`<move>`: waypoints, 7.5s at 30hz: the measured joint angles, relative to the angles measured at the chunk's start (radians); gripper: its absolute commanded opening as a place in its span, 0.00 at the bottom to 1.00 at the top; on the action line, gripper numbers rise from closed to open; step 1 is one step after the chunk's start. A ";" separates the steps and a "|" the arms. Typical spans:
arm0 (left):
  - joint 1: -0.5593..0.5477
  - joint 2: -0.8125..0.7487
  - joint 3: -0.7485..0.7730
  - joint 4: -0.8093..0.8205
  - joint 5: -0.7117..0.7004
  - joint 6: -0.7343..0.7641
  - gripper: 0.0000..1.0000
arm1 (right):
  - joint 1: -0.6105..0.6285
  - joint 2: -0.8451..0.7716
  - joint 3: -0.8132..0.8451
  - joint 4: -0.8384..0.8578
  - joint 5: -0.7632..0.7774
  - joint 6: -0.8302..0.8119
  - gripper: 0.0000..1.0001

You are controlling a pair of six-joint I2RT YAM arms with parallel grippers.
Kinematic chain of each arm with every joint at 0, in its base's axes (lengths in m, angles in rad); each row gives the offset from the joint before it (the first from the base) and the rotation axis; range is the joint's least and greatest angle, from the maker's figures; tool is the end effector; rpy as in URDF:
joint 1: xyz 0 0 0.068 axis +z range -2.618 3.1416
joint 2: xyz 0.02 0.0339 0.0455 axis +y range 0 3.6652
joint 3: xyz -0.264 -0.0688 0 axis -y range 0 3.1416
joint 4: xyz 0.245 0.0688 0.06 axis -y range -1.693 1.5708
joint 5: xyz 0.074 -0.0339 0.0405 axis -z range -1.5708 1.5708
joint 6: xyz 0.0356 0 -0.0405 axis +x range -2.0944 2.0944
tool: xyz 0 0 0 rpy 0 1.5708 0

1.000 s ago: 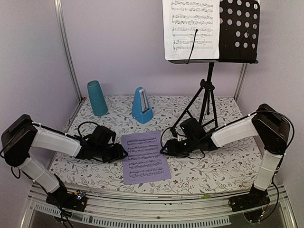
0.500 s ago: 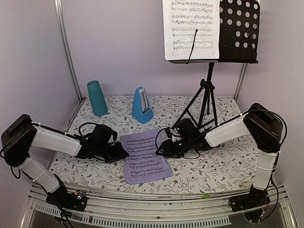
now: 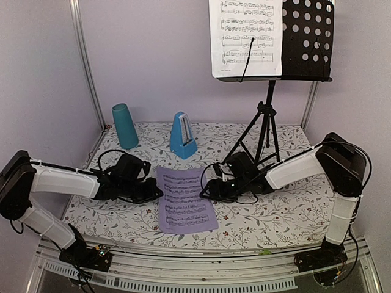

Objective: Set up the instrument practice props
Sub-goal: Pick up the sheet music from the center of the board, then pass from the left arm to the right, then pass from the right arm to the left, then adjust the music stand at the center of the board.

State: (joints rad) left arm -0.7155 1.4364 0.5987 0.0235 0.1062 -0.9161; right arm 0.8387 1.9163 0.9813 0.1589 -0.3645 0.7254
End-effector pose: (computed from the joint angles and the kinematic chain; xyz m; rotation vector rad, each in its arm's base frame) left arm 0.2000 -0.1788 0.1537 -0.2034 2.5634 -0.8378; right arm 0.2444 0.2909 0.1253 -0.3483 2.5865 1.1098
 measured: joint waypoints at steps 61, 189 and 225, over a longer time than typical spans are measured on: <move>-0.097 -0.270 0.596 -0.095 0.304 0.795 0.27 | -0.231 -0.761 -0.104 0.489 -0.261 -0.104 0.00; 0.093 -0.265 0.736 -0.352 0.252 0.818 0.00 | -0.364 -0.328 -0.002 0.822 0.632 -0.895 0.35; 0.095 -0.266 0.740 -0.359 0.251 0.818 0.00 | -0.406 -0.604 -0.264 0.453 0.610 -0.760 0.79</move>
State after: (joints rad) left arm -0.6205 1.1706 1.3384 -0.3359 0.3576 -0.0982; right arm 0.4328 1.3121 0.7174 0.6117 0.2455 -0.0341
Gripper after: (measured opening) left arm 0.007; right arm 0.799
